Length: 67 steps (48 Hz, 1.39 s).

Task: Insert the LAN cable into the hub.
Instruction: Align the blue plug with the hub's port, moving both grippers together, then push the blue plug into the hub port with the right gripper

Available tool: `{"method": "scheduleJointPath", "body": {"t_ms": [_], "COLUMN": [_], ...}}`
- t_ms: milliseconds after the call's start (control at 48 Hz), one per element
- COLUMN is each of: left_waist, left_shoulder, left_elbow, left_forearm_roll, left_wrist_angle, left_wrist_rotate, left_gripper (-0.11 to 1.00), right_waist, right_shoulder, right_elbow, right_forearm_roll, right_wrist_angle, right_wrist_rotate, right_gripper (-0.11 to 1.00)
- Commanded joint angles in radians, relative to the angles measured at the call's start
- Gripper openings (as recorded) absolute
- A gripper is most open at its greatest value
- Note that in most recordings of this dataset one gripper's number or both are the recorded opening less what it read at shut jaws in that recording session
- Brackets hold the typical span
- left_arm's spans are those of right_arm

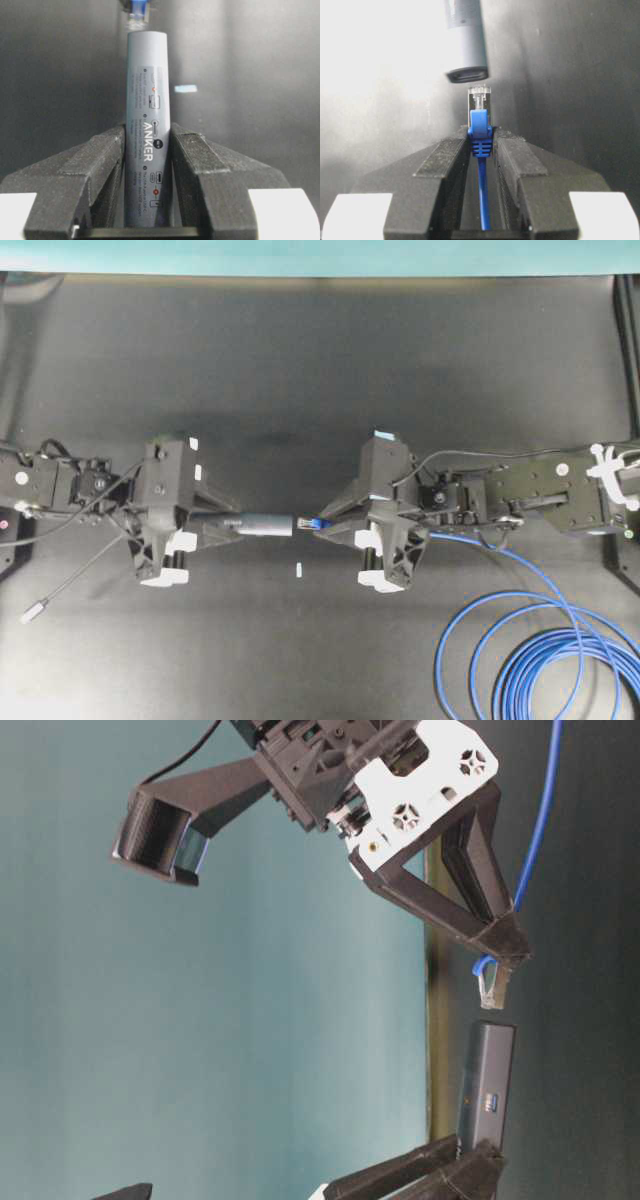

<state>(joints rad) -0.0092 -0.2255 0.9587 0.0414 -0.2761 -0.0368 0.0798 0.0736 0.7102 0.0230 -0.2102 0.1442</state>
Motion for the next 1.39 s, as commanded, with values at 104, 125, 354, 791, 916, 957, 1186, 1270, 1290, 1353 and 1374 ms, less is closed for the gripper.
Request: {"method": "scheduleJointPath", "body": {"t_ms": [104,125,354,791,916,957,1186,1270,1290,1353,1374], "left_waist": [0.008,0.008,0.006,0.006,0.006,0.006,0.000,0.000,0.000,0.000,0.000], "left_shoulder": [-0.005,-0.005,0.003,0.034,0.035,0.035,0.048,0.058,0.061,0.071,0.074], "left_elbow": [-0.017,-0.015,-0.028,-0.052,-0.055,-0.057,-0.089,-0.117,-0.123,-0.137,-0.143], "left_forearm_roll": [0.003,0.003,0.003,0.003,0.003,0.003,0.005,0.003,0.003,0.003,0.003], "left_wrist_angle": [-0.003,-0.003,0.014,0.014,0.014,0.018,0.097,0.129,0.132,0.138,0.138], "left_wrist_rotate": [0.002,0.002,0.003,0.005,0.006,0.006,0.046,0.069,0.074,0.081,0.083], "left_gripper": [0.28,0.28,0.28,0.28,0.28,0.28,0.28,0.28,0.28,0.28,0.28], "right_waist": [0.008,0.008,0.005,0.000,0.000,0.000,0.000,-0.002,-0.002,-0.003,-0.005], "right_shoulder": [0.000,0.000,0.000,0.002,0.003,0.003,0.011,0.014,0.014,0.014,0.014], "right_elbow": [-0.025,-0.025,-0.026,-0.029,-0.029,-0.029,-0.049,-0.054,-0.057,-0.058,-0.058], "right_forearm_roll": [-0.002,-0.003,-0.002,-0.002,-0.002,-0.003,-0.003,-0.003,-0.003,-0.003,-0.003], "right_wrist_angle": [0.005,0.006,0.009,0.015,0.026,0.035,0.083,0.084,0.084,0.084,0.084], "right_wrist_rotate": [-0.020,-0.020,-0.021,-0.023,-0.023,-0.023,-0.044,-0.048,-0.049,-0.049,-0.049], "right_gripper": [0.13,0.13,0.13,0.13,0.13,0.13,0.13,0.13,0.13,0.13,0.13]}}
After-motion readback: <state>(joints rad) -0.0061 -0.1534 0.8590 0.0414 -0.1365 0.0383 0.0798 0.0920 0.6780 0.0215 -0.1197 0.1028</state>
